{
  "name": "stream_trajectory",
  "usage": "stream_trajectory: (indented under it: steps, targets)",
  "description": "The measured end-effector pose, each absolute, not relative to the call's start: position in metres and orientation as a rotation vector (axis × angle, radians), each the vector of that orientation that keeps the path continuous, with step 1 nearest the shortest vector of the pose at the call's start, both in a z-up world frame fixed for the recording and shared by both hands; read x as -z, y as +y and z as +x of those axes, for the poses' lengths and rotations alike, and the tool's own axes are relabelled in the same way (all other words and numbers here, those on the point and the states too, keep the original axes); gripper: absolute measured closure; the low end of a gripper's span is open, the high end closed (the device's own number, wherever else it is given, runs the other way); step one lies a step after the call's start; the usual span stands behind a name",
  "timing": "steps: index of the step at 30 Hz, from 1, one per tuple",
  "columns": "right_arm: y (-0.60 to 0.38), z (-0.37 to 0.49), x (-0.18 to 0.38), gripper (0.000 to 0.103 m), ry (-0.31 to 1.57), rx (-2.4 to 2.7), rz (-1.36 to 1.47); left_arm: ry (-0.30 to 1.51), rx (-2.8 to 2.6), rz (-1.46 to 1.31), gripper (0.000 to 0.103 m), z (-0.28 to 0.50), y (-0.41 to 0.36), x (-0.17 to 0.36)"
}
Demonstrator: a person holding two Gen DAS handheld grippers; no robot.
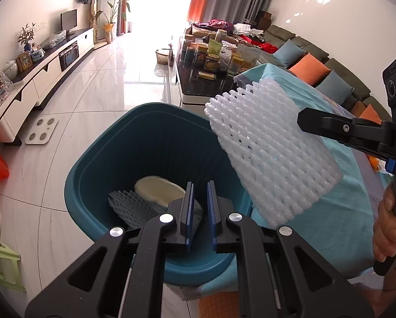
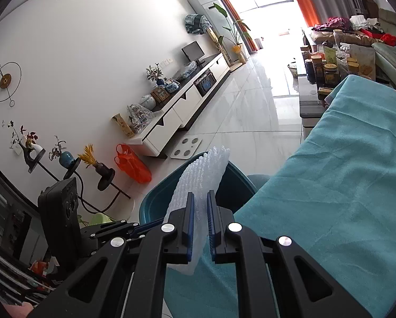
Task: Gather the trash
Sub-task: 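Lower the cup into the teal bin with the left tool while the right tool lowers the net over it, then open the left tool to drop the cup while the right tool releases the foam net, then move both tools back over the table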
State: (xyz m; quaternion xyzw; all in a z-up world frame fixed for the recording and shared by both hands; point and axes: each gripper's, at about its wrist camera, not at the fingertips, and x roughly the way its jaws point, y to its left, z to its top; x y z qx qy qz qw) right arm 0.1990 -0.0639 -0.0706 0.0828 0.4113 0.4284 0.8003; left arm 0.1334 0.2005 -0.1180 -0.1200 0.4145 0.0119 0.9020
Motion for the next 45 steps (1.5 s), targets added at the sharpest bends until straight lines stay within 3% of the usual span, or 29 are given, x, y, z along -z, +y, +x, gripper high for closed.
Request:
stream_trajectory:
  steps: [13,17,27,34,40,45]
  targets:
    - [-0.037,0.206,0.081,0.09,0.925,-0.897,0.156,0.847,-0.084,-0.303,0.093,0.137,0.214,0.125]
    - [-0.031,0.205,0.086,0.078,0.943,-0.9,0.148,0.838,-0.085,-0.334,0.093,0.131,0.222,0.123]
    - [-0.041,0.201,0.084,0.077,0.939,-0.898,0.165,0.793,-0.058,-0.313,0.088,0.116,0.213,0.109]
    - [-0.075,0.188,0.07,0.077,0.876,-0.891,0.155,0.75,0.011,-0.278,0.072,0.113,0.19,0.093]
    - [-0.13,0.171,0.056,0.07,0.784,-0.817,0.139,0.704,0.134,-0.236,0.059,0.111,0.153,0.076]
    - [-0.19,0.161,0.049,0.07,0.726,-0.713,0.161,0.711,0.27,-0.189,0.058,0.121,0.099,0.072]
